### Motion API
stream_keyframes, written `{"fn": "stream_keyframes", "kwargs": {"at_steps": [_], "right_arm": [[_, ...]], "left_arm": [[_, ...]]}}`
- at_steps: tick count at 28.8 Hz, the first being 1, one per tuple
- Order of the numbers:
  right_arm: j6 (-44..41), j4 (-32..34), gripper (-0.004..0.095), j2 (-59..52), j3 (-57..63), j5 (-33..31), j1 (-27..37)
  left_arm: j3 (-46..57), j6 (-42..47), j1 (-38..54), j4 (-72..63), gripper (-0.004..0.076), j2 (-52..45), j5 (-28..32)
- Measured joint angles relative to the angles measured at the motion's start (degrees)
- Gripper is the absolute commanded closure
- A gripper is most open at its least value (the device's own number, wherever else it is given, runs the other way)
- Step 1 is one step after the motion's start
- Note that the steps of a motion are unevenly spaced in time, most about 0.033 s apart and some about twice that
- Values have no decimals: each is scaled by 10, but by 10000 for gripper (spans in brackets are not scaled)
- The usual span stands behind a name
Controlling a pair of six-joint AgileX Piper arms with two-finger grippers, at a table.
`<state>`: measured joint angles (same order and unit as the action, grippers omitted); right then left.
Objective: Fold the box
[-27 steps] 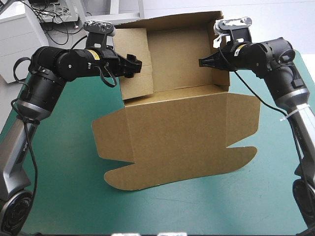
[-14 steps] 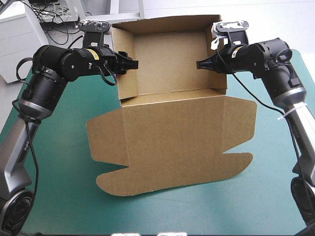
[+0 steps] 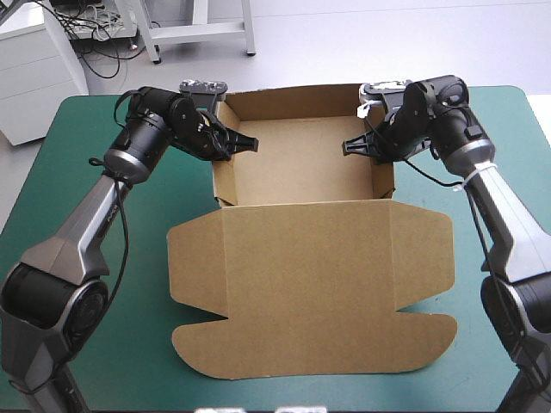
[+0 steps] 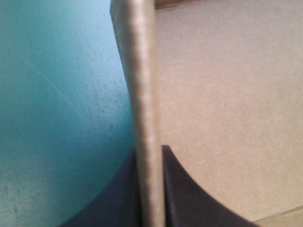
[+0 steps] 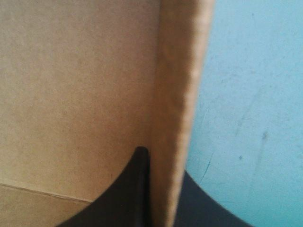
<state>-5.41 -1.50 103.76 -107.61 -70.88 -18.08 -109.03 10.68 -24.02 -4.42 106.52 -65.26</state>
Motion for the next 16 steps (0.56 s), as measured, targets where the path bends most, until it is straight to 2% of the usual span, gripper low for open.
{"fn": "stream_keyframes", "kwargs": {"at_steps": [16], "right_arm": [[11, -8, 926, 84, 1, -4, 2]], "left_arm": [[-2, 64, -13, 25, 756, 90, -27]]}}
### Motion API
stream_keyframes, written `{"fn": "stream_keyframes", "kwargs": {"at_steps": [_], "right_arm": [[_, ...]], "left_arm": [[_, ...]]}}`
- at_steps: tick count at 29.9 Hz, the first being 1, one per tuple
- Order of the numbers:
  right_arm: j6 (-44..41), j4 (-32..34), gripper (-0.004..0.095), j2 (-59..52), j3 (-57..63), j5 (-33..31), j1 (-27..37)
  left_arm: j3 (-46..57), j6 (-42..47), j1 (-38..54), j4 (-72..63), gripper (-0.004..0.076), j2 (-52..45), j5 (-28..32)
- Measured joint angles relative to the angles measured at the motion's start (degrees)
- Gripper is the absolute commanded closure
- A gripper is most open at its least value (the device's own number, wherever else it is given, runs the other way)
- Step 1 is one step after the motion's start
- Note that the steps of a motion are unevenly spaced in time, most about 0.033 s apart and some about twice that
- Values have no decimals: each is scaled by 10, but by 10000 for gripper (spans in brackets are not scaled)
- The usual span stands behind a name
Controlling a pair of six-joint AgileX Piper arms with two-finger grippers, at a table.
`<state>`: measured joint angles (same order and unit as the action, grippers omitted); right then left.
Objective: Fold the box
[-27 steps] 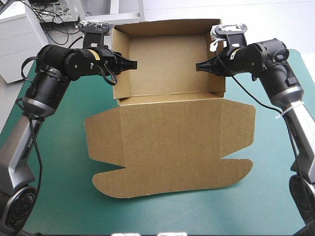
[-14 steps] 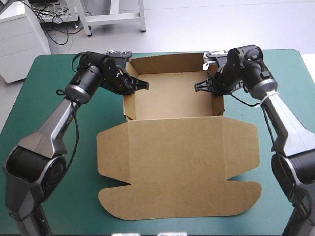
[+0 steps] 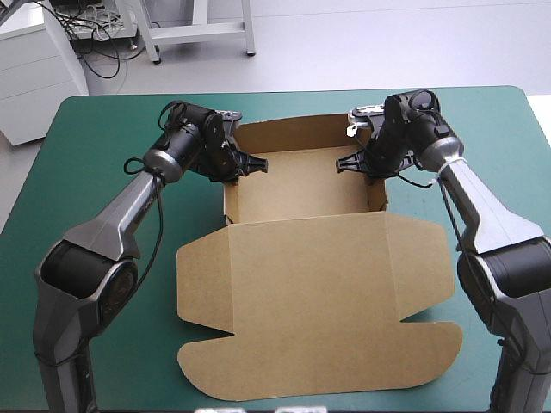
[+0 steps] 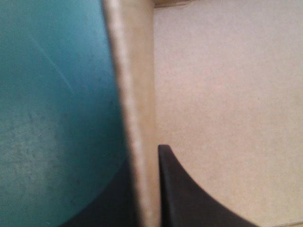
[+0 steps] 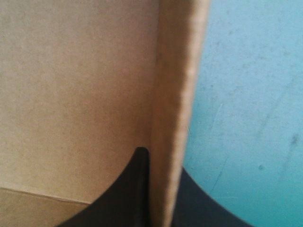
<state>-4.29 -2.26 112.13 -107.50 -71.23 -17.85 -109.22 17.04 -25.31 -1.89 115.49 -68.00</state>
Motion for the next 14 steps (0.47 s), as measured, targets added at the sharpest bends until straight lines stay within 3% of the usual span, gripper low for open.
{"fn": "stream_keyframes", "kwargs": {"at_steps": [14], "right_arm": [[10, -15, 924, 53, 0, 0, 0]], "left_arm": [[0, 1, 0, 11, 755, 28, -13]]}}
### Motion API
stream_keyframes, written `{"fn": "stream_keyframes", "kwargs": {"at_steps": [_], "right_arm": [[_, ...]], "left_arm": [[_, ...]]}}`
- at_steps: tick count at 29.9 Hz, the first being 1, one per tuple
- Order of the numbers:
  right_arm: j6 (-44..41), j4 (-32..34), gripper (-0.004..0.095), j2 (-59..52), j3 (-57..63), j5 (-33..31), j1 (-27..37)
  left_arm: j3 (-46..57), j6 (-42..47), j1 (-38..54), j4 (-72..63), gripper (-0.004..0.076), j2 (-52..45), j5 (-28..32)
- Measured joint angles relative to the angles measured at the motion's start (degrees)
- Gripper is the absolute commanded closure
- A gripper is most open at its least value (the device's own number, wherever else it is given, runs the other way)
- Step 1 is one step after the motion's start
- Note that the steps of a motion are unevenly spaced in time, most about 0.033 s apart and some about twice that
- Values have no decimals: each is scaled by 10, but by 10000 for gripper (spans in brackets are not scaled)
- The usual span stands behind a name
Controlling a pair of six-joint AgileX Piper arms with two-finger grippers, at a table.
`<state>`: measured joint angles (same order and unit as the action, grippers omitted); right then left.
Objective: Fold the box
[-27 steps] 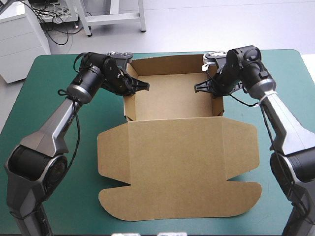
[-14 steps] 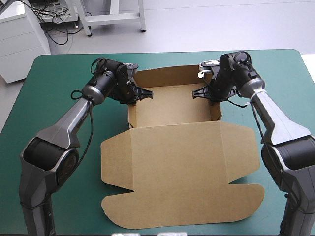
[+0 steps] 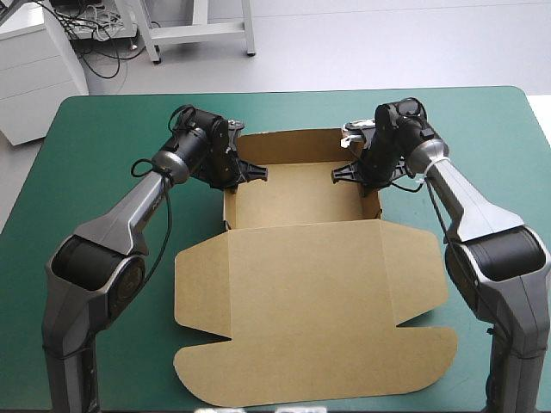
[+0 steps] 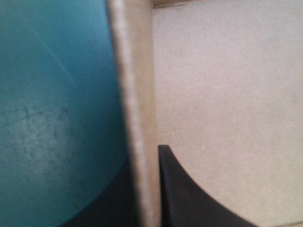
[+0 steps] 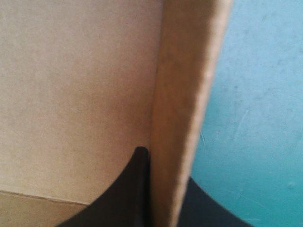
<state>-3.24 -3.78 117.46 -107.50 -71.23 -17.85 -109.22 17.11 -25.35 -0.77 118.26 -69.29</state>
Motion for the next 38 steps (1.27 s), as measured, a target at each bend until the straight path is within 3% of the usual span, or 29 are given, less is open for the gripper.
{"fn": "stream_keyframes", "kwargs": {"at_steps": [2, 4, 7, 9, 11, 13, 16, 31, 35, 38], "right_arm": [[1, -3, 890, 6, -1, 0, 0], [1, -2, 775, 6, -1, 0, 0], [10, -1, 515, 6, -1, 0, 0], [15, -8, 292, 6, -1, 0, -1], [18, -16, 127, 6, -1, 0, -2], [20, -28, 30, 6, -1, 4, -4], [20, -34, 27, 6, -1, 5, -7], [2, -34, 31, -32, -2, 6, -7], [2, -32, 41, -69, -2, 6, -7], [2, -16, 49, -96, -2, 4, -7]], "left_arm": [[0, -6, 0, 1, 730, 5, -1], [0, -18, 0, 1, 673, 6, -1], [0, -36, 0, 1, 514, 6, -4], [0, -49, 1, -5, 409, 8, -9], [0, -57, 1, -18, 325, 11, -14], [0, -62, 1, -29, 257, 11, -14], [0, -64, 2, -28, 206, 11, -13], [-46, -66, 7, 8, 206, -58, -17], [-46, -66, 7, 13, 234, -97, -20], [-46, -73, 7, 18, 302, -130, -24]]}}
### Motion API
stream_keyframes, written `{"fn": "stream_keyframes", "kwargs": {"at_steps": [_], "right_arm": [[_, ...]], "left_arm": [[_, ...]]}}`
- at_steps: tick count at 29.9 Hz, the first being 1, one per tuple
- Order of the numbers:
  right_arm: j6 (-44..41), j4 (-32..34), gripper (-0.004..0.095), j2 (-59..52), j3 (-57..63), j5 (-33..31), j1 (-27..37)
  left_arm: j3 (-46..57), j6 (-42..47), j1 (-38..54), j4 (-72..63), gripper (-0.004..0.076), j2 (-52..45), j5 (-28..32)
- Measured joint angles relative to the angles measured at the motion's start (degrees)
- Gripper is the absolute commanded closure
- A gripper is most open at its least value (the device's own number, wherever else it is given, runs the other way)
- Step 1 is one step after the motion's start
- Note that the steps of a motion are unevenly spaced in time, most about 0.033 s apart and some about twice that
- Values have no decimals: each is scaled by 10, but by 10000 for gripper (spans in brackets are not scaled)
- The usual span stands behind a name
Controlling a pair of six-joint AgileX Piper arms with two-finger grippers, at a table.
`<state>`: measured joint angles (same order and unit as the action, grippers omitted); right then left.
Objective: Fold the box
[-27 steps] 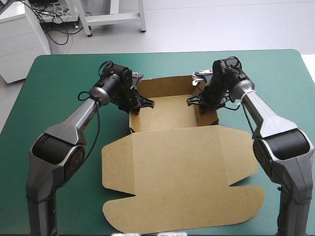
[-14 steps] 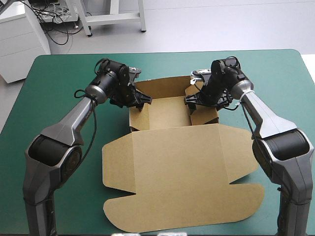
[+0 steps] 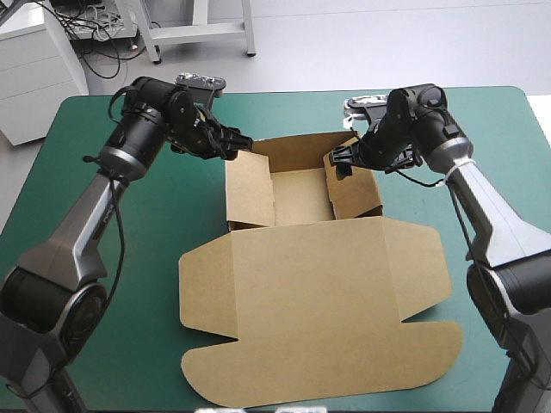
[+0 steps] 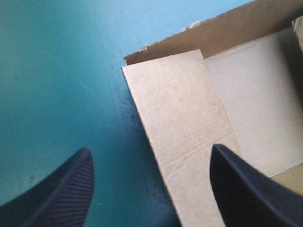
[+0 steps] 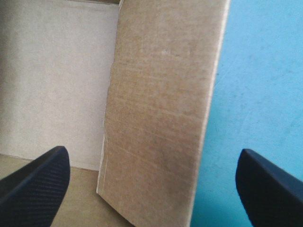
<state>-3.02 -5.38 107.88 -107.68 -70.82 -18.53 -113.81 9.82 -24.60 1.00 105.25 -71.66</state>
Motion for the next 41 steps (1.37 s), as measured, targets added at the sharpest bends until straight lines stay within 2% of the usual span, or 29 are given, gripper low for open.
{"fn": "stream_keyframes", "kwargs": {"at_steps": [2, 7, 8, 13, 19, 28, 36, 39, 41], "right_arm": [[0, 12, 48, -17, 0, -2, 0], [0, 43, 48, -60, 0, -3, 0], [1, 45, 48, -67, 0, -4, 0], [12, 48, 48, -81, -1, -6, 0], [17, 49, 49, -71, -1, -6, 0], [35, 48, 48, -2, -2, -5, 0], [42, 47, 56, 66, -2, 2, 0], [43, 46, 138, 79, -2, 8, 0], [43, 45, 258, 82, -2, 12, 0]], "left_arm": [[0, -14, 0, 0, 395, -23, -1], [13, -90, 0, -3, 731, -104, -3], [19, -106, 0, -3, 753, -122, -4], [62, -154, 0, -1, 756, -209, -4], [169, -170, 0, 10, 756, -304, -4], [411, -169, 0, 13, 756, -426, -4], [563, -161, 0, 10, 756, -504, 8], [597, -152, 0, 9, 756, -532, 18], [611, -150, 0, 9, 756, -549, 24]]}}
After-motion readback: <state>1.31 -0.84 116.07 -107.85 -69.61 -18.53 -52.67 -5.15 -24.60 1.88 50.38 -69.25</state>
